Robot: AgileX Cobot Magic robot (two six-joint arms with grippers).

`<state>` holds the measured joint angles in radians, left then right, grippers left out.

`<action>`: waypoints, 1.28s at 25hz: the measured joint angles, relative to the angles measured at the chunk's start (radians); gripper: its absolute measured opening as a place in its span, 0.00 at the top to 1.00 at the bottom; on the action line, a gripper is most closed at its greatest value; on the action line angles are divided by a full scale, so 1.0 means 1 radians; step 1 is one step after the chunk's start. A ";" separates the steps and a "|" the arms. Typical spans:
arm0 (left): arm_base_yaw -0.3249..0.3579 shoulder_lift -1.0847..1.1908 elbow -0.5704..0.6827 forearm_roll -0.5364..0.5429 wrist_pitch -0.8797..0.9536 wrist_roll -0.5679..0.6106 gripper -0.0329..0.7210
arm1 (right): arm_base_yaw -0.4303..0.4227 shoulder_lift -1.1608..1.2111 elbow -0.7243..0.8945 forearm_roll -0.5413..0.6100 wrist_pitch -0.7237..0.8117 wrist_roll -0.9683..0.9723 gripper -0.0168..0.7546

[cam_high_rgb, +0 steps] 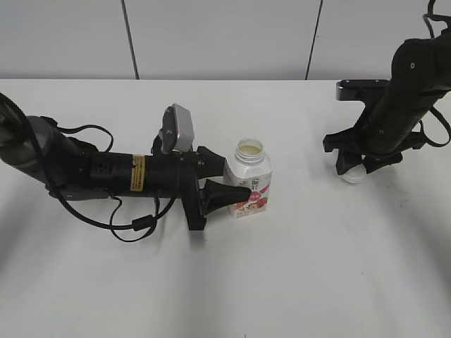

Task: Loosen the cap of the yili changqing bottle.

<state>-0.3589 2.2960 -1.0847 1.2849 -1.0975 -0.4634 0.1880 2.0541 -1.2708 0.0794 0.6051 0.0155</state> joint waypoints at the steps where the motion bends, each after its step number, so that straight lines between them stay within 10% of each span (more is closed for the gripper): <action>1: 0.000 0.000 0.000 0.000 0.000 0.000 0.47 | 0.000 0.001 0.000 0.001 0.000 0.000 0.48; 9: 0.000 0.000 0.000 0.001 0.000 0.000 0.47 | 0.000 0.002 0.000 0.006 0.032 -0.008 0.47; 14: 0.000 0.000 0.000 0.001 0.000 0.000 0.47 | 0.000 0.002 -0.008 0.009 0.057 -0.016 0.21; 21: 0.000 0.000 -0.001 0.004 0.000 0.000 0.46 | 0.000 -0.005 -0.067 0.012 0.127 -0.016 0.19; 32: 0.027 -0.003 0.000 0.060 0.030 0.002 0.18 | 0.000 -0.074 -0.072 0.012 0.185 -0.034 0.21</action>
<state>-0.3321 2.2934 -1.0845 1.3448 -1.0679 -0.4615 0.1880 1.9796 -1.3423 0.0918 0.7898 -0.0186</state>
